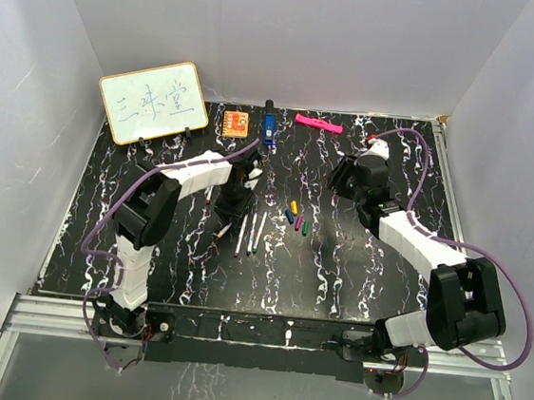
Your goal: Insert the pens into the pen caps
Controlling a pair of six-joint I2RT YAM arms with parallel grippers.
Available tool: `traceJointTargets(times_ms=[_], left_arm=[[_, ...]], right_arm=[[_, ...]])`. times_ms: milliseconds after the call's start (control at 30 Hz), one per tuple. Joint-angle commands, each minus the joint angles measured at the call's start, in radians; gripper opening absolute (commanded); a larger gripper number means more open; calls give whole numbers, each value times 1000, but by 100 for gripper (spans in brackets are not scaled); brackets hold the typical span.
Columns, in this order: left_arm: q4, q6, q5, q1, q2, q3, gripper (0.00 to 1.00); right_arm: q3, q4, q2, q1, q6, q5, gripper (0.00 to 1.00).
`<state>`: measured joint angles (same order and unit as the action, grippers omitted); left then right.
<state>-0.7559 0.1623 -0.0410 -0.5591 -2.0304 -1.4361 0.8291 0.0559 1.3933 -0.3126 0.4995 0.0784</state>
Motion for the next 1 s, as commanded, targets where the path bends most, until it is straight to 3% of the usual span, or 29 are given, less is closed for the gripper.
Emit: traceJointTargets(times_ms=[0, 233, 400, 700, 967], left_arm=[[22, -34, 52, 15, -123, 27, 27], [46, -1, 119, 14, -147, 50, 20], [91, 38, 184, 5, -149, 97, 0], [182, 84, 164, 0, -67, 147, 0], [52, 43, 188, 1, 54, 51, 0]], right_arm=[[13, 53, -36, 4, 3, -1, 35], [1, 57, -52, 5, -3, 13, 35], [9, 58, -45, 4, -3, -4, 35], [34, -36, 11, 1, -47, -20, 35], [67, -81, 89, -85, -110, 20, 35]])
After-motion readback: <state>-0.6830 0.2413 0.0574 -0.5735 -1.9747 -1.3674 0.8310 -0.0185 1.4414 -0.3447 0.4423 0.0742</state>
